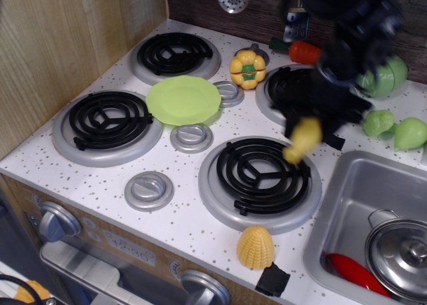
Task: Put banana on plate
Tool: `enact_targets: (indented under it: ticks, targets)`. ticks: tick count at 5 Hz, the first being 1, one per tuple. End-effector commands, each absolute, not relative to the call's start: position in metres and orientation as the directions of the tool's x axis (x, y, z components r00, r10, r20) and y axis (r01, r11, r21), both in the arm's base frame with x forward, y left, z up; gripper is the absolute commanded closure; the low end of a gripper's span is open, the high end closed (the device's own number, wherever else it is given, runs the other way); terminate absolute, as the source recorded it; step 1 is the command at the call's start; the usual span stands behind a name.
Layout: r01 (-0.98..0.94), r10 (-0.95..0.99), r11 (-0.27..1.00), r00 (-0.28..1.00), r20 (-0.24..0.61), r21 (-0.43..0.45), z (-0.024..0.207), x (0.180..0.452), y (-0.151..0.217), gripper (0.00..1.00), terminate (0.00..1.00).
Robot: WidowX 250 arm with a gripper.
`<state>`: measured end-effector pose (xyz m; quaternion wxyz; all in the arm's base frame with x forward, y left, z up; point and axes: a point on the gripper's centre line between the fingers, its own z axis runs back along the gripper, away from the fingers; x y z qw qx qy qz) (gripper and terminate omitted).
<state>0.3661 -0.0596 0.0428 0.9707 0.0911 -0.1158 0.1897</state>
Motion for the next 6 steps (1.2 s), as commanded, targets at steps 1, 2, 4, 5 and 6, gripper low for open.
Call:
enact_targets:
  ticks: [1,2,4,5,6]
  targets:
    - [-0.278,0.200,0.935,0.926,0.320,0.221,0.084,0.358,-0.011,1.00,0.00]
    - [-0.201,0.116,0.946,0.942,0.314,0.253,0.085,0.351,0.025,1.00,0.00]
    - [-0.077,-0.026,0.966,0.921,0.389,0.247,0.055,0.360,0.081,1.00,0.00]
    - [-0.050,-0.052,0.969,0.915,0.401,0.241,0.049,0.369,0.088,1.00,0.00]
    - [-0.058,-0.035,0.979,0.895,0.444,0.195,0.045,0.372,0.084,0.00,0.00]
